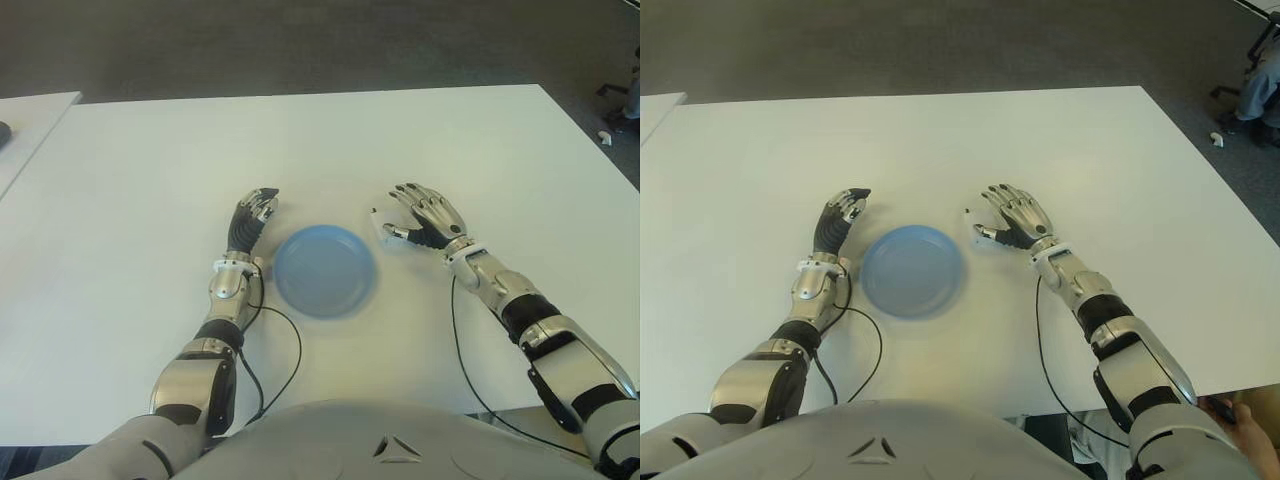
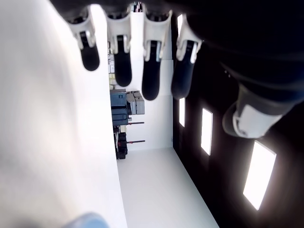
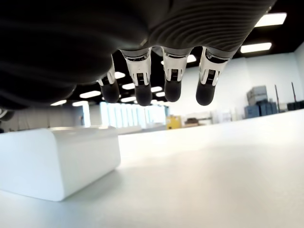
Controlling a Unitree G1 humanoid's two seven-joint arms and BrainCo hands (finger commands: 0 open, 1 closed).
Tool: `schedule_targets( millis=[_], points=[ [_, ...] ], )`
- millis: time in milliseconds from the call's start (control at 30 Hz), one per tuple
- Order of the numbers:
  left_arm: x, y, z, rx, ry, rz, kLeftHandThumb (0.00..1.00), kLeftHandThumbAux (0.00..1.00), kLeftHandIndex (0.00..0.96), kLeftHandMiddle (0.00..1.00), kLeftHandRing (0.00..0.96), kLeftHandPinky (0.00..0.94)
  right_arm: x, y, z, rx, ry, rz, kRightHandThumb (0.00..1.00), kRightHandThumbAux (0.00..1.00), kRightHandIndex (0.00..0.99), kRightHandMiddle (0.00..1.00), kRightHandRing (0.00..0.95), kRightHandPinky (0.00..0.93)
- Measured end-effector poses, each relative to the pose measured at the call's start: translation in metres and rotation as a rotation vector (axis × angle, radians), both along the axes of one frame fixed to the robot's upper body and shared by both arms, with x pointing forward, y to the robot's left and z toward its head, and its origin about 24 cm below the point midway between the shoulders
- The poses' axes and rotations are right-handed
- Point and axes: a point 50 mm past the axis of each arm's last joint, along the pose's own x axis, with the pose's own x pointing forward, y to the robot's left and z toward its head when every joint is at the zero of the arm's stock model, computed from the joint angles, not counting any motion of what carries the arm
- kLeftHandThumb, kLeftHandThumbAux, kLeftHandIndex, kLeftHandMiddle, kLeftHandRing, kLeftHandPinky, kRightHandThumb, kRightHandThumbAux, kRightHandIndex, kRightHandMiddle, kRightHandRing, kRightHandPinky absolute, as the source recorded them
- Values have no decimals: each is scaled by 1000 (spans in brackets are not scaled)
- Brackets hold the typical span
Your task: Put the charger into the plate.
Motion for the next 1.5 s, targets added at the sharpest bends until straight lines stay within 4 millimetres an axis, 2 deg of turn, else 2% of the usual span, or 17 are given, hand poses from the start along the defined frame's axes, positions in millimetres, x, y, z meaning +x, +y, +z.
schedule_targets(
  millis=[500,967,1500],
  points=[
    [0,0,-1,4,6,-12,0,498,273,248,160,69,12,3,-5,-34,70,8,385,112,0,0,0,0],
    [-1,0,-1,-3,9,-47,0,485,275,250,162,61,16,8,-9,-55,89,7,401,120,0,0,0,0],
    [-1,1,0,-11,2,-45,0,462,310,267,180,101,14,11,-13,-72,76,27,324,110,0,0,0,0]
  ],
)
